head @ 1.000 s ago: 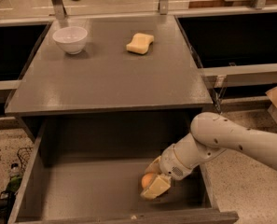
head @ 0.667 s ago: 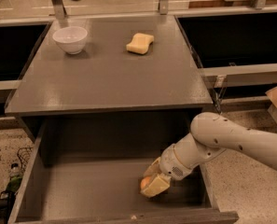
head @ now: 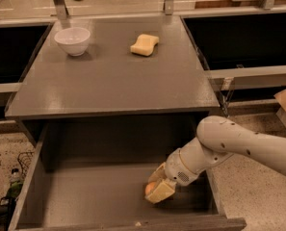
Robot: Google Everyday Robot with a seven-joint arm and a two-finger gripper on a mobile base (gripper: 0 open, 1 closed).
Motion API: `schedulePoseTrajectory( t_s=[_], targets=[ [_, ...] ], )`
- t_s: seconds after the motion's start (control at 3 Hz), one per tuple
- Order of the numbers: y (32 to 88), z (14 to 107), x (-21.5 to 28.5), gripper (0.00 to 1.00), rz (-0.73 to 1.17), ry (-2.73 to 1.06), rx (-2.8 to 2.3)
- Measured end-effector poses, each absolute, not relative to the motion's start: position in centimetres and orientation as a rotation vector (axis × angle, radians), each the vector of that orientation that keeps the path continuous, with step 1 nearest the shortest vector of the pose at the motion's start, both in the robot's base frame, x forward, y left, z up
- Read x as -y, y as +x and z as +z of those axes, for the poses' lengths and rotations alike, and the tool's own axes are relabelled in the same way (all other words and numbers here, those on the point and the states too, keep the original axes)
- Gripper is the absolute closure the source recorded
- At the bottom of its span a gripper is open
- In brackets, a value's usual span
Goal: Pick orange from top drawer and place on counter
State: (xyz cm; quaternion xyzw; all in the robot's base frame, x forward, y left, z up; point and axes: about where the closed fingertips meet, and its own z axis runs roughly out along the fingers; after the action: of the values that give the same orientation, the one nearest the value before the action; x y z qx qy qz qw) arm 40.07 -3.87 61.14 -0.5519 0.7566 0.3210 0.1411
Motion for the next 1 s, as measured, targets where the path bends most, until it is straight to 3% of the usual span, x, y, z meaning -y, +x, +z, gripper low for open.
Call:
schedulePoseTrajectory(
  t_s=[1.0],
  targets=[
    [41.6,63.2,3.2,1.00,0.898,-1.634,-2.218]
  ],
)
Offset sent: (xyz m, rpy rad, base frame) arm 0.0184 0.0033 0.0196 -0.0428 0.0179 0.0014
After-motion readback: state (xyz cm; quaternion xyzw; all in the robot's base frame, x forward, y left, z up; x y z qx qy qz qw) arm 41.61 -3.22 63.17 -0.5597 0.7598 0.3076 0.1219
